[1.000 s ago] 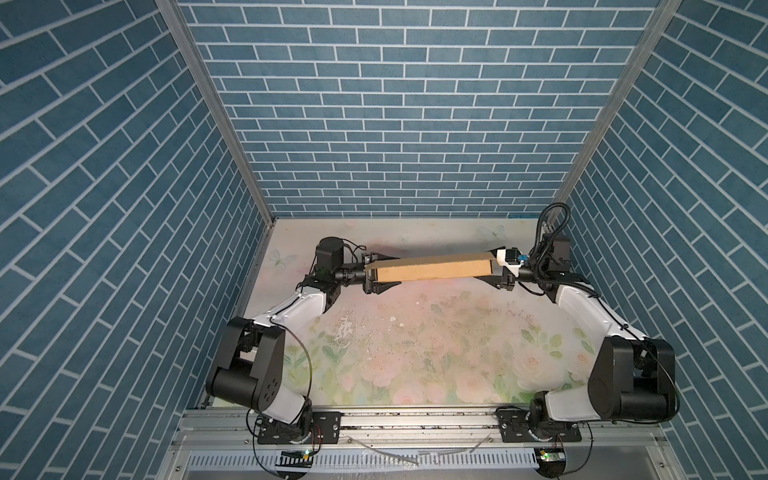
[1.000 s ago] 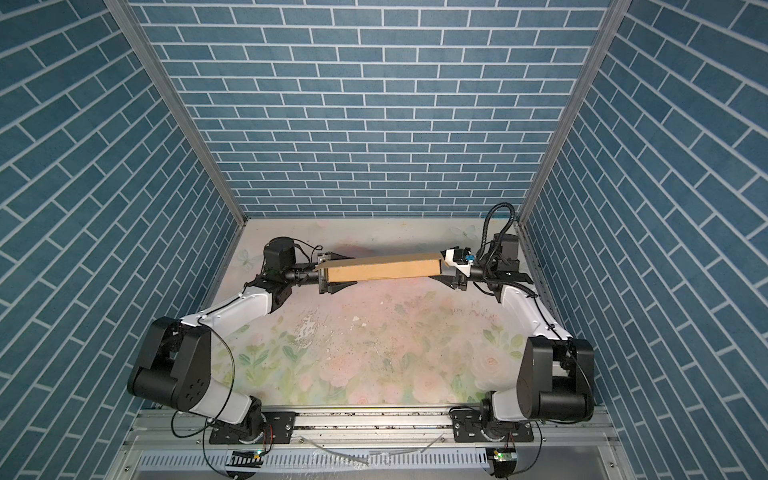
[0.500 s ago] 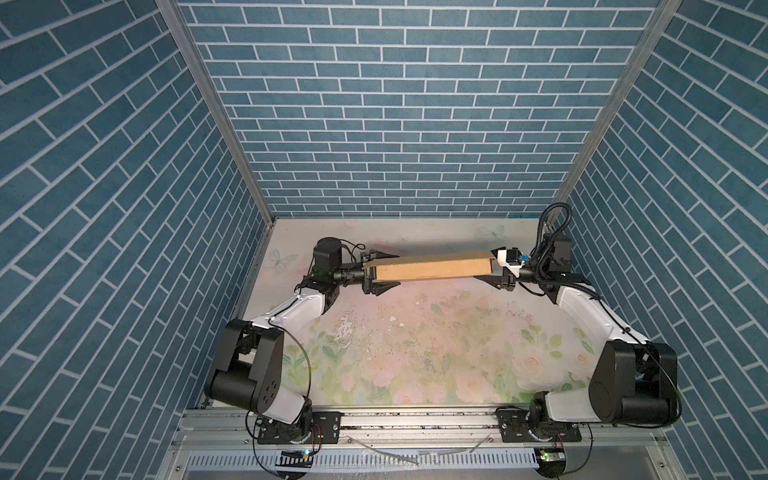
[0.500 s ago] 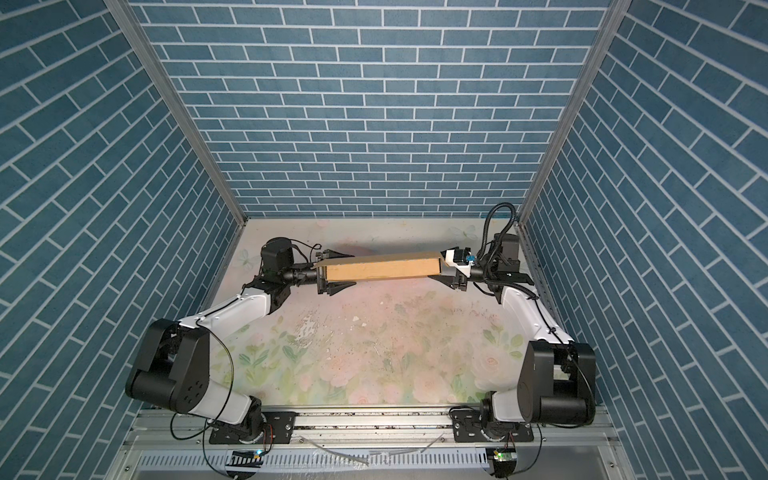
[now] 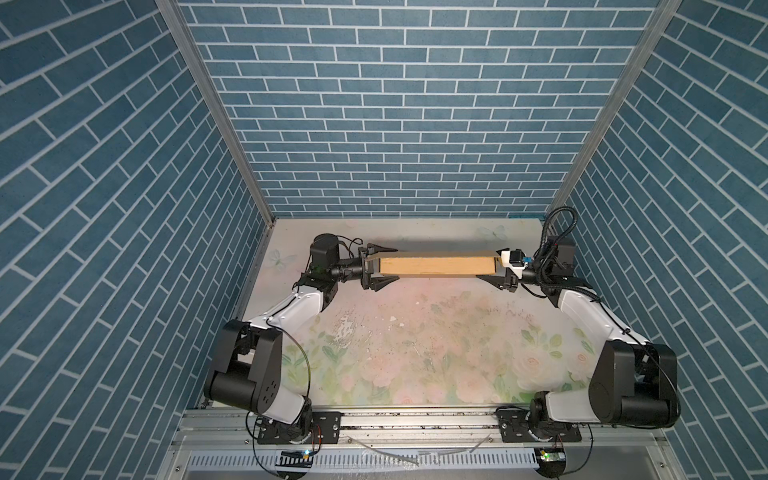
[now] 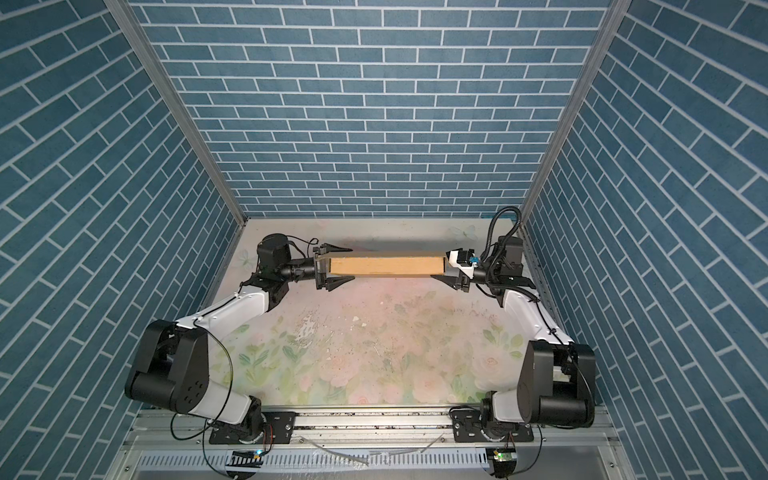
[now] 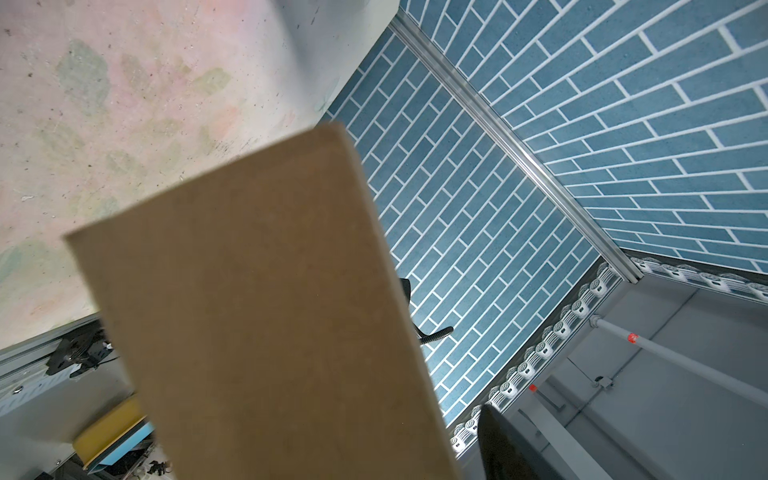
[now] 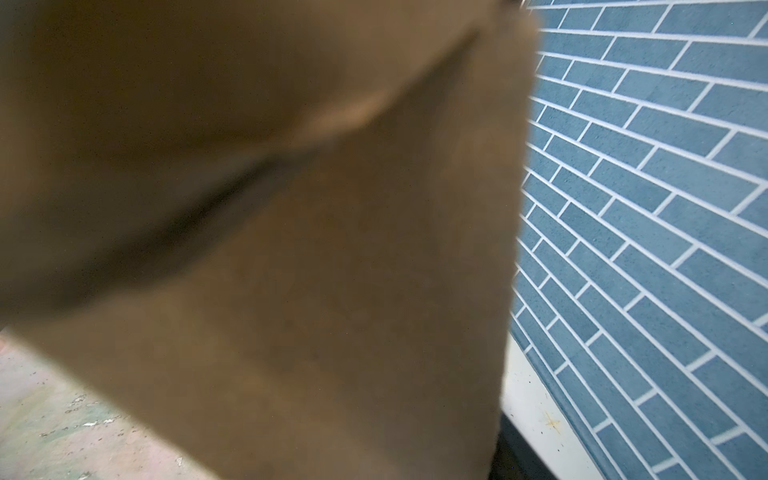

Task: Fold the paper box

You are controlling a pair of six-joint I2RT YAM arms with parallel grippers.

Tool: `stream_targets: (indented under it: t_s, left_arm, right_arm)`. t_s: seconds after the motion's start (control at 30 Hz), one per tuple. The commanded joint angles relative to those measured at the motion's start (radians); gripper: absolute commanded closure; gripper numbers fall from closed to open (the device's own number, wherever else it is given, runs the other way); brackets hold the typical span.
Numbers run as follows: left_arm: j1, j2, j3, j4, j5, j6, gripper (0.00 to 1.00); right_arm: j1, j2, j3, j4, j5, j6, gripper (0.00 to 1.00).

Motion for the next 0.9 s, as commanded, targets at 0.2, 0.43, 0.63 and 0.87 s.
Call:
stream_targets:
  t_s: [0.2,0.43,0.63,0.87]
  left_arm:
    - [0.112,-0.094,-0.025,-0.114,0.028,0.145,0.23]
    - [0.269,-0.187,-0.042,-0.437,0.05,0.431,0.24]
    - [0.394,-0.242,0.104,-0.689,-0.023,0.68,0.27]
    - [0.398,-0.223,0.074,-0.546,-0.128,0.735,0.29]
  right_arm:
    - [-0.036,-0.029,-0.042,0.059,-0.022,0.059,0.43]
    - [-0.041,-0.033,-0.06,0.116,-0.019,0.117,0.44]
    - [-0.031,-0.038,-0.11,0.228,-0.024,0.231,0.44]
    - [0.017,-0.032,-0.141,0.231,-0.001,0.282,0.45]
